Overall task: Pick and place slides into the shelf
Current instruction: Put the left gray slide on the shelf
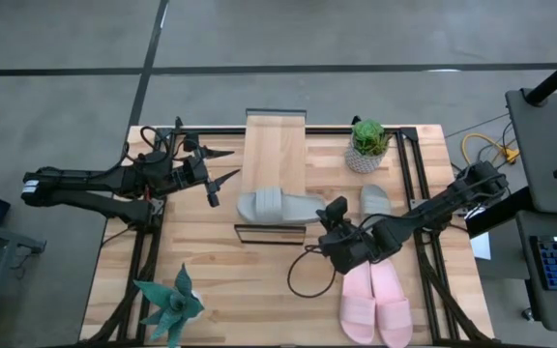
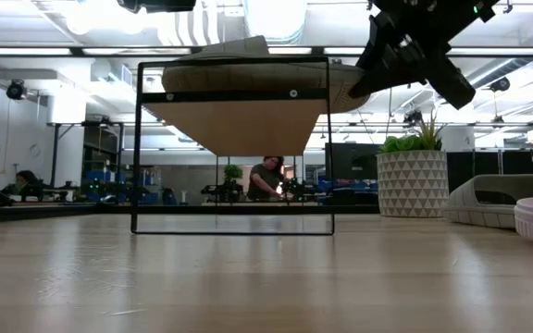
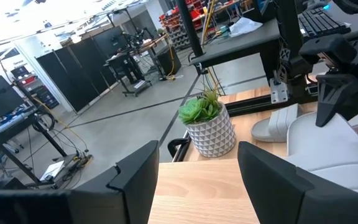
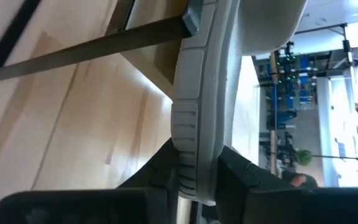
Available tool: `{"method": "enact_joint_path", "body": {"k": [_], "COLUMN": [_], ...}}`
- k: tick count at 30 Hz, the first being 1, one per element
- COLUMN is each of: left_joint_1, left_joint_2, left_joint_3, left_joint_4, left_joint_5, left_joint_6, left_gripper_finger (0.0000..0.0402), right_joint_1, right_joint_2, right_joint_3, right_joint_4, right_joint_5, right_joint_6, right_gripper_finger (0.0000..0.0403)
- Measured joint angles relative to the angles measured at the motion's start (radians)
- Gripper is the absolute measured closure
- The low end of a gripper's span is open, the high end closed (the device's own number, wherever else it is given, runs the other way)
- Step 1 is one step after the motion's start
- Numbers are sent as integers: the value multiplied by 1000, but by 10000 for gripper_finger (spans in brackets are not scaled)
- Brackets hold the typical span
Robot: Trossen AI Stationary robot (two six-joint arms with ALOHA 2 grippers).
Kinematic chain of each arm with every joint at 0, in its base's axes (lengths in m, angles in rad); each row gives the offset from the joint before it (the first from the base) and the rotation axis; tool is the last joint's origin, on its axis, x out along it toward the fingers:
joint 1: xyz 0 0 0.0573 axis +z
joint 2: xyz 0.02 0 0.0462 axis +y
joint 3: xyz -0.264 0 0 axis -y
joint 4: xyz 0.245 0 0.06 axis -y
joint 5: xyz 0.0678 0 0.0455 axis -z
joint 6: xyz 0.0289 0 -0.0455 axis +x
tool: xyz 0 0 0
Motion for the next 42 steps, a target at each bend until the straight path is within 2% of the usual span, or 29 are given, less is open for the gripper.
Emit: {"method": "enact_joint_path", "body": {"k": [14,18,24,28,31,36,42], "left_joint_1": [0,0,0,0,0,0,0], "left_joint_2": [0,0,0,0,0,0,0], "left_joint_3": [0,0,0,0,0,0,0], "left_joint_4": [0,0,0,0,0,0,-1], "left_joint_5": [0,0,0,0,0,0,0], "left_joint_6": [0,0,0,0,0,0,0], "left_gripper_finger": [198,198,198,198,198,198,198], "right_joint_1": [1,1,1,0,-17,-77,-204], "right_joint_2": [-3,-10,-10,-12,-14,-14,-14], "right_joint_3": [11,61,152,195,200,198,198], "right_joint_4": [23,3,-98,-77,9,145,204], "right_joint_5": [-35,-123,-192,-227,-241,-404,-584], "right_joint_6": [25,71,82,-20,-162,-399,-512], "right_gripper_finger": [217,203,199,200,200,209,233]}}
